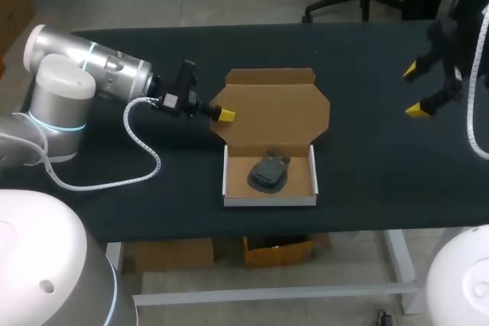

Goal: Assemble the packaging by folding the flat box into shape, placing the metal phone stand inside, and closing the box properly

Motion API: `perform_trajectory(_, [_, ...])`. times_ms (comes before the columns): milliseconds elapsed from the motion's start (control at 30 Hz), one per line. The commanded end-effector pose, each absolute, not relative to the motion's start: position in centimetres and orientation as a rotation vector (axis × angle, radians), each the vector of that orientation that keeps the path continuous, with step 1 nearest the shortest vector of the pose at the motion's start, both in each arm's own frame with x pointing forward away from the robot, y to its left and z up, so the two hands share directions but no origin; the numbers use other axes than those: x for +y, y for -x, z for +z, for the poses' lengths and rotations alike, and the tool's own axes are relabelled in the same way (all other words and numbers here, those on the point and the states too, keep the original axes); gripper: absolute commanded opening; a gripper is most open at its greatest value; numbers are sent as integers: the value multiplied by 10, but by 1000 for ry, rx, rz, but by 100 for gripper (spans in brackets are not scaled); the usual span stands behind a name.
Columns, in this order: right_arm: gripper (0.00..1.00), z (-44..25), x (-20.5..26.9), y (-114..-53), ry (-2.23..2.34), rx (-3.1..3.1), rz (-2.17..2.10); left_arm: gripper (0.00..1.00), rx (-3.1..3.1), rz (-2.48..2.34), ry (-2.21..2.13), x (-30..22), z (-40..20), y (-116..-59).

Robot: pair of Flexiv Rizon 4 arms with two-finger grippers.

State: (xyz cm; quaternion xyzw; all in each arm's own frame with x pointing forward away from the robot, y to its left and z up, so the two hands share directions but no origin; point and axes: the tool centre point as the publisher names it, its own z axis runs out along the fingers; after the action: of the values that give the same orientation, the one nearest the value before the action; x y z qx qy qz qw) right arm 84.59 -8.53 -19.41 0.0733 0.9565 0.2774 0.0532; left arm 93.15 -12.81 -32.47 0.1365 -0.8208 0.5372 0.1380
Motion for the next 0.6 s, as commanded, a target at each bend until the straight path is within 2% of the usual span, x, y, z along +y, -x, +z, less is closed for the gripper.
perform_trajectory(33, [100,-186,-87,-847,-204,2915,851,0,-2373,1555,-393,-128,-326,-931])
perform_trajectory(600, [100,-171,-67,-871,-155,2960,800,0,-2373,1555,-393,-128,-326,-931])
